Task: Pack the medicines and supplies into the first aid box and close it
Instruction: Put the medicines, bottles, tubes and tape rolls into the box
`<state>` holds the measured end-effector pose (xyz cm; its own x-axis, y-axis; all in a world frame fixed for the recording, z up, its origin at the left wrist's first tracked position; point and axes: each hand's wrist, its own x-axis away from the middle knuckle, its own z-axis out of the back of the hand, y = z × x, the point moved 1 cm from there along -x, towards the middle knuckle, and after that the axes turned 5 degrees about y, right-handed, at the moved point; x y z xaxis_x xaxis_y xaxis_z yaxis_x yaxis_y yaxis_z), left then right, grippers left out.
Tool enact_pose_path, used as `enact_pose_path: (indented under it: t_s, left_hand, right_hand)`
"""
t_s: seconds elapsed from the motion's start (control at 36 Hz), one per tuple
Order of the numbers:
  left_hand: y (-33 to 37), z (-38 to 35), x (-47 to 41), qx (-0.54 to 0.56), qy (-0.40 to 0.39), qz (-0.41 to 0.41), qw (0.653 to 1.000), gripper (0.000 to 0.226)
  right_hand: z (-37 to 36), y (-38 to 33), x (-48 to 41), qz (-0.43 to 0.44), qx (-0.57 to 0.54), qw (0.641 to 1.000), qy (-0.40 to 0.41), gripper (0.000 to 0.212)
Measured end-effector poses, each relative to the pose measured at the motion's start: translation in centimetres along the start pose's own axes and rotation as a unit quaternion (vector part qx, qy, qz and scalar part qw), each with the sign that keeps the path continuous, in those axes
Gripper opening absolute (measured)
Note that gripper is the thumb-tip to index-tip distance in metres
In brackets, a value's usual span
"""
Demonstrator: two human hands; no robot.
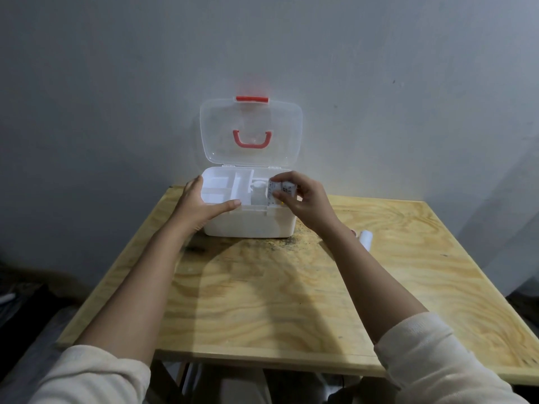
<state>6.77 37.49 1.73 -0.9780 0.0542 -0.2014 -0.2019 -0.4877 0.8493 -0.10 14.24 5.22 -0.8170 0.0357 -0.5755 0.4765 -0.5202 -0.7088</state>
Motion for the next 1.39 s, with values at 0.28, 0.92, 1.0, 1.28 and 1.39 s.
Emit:
enact_pose_path:
  t_s: [0.28,0.92,1.0,1.28,1.39]
  left_hand:
    - [0.2,-0.1,0.1,0.008,-0.002,-0.003,1.0,0.122]
    - [0.9,-0.4,0.6,-0.018,0.008,0.012,1.0,0.127]
    - [1.2,-0.5,0.9,-0.015,0.006,0.011,1.0,0.125]
    - [1.3,-0.5,1.1,-0.008,0.015,-0.01,1.0,0.098]
    - [1.5,-0.6,1.3,-0.009,0.016,-0.004,1.0,0.103]
  right_hand:
    - [0.5,-0.1,0.3,0.056,0.067,0.996,0.021,0.028]
    - [0.2,-1.4,0.2,0.078,0.123,0.988,0.056,0.024]
    - [-0.5,-1.3,0.1,0.083,0.135,0.986,0.046,0.017]
    - [-1.2,-0.2,0.6,0.036,0.13,0.989,0.068,0.008]
    - [-1.4,-0.1,0.9,0.022,0.137,0.988,0.061,0.011]
